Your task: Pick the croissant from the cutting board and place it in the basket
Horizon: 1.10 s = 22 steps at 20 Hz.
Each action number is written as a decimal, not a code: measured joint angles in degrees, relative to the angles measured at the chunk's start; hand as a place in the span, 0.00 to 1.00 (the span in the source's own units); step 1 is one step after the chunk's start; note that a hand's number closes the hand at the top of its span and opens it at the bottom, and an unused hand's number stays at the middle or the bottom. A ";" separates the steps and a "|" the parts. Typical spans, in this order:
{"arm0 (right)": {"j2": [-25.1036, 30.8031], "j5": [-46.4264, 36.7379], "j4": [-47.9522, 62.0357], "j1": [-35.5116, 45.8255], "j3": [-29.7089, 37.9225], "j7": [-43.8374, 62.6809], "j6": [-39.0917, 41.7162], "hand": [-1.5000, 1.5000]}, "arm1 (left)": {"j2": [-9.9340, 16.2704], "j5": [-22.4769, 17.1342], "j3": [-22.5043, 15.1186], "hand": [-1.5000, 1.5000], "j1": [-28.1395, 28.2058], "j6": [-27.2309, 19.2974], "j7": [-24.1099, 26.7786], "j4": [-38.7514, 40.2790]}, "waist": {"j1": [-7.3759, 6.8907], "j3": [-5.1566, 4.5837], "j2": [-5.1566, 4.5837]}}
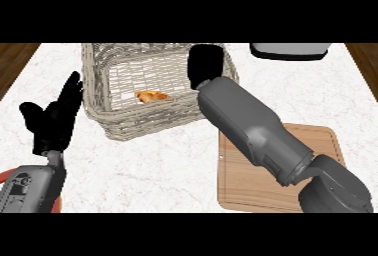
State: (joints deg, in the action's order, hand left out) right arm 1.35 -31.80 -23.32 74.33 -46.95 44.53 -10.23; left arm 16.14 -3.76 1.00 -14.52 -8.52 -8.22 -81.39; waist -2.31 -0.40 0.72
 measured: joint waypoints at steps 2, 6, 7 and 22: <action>0.16 0.16 0.07 -0.35 0.41 1.27 0.37 1.00 | 0.41 -0.27 0.49 0.50 0.41 0.32 -0.10 -0.50 | -0.11 -0.06 0.19; 0.02 0.34 -0.99 -0.87 1.35 4.02 -1.54 0.00 | 0.23 -0.21 0.52 0.50 1.02 0.60 -0.19 -0.95 | -0.10 -0.03 0.09; -0.15 0.41 -1.58 -1.41 1.71 4.18 -3.05 0.00 | 0.37 -0.36 0.84 0.50 0.94 0.73 -0.24 -0.84 | 0.02 0.01 -0.03; 1.71 3.05 -13.83 -5.76 14.62 5.04 -25.09 0.00 | 0.79 -0.49 2.88 0.50 3.65 0.93 0.14 -2.09 | 2.49 0.40 -0.37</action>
State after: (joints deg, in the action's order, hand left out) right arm 3.06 -28.74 -37.15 68.57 -32.33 49.57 -35.32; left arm 16.94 -4.25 3.87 -10.87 -7.59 -8.08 -83.48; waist 0.18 0.01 0.35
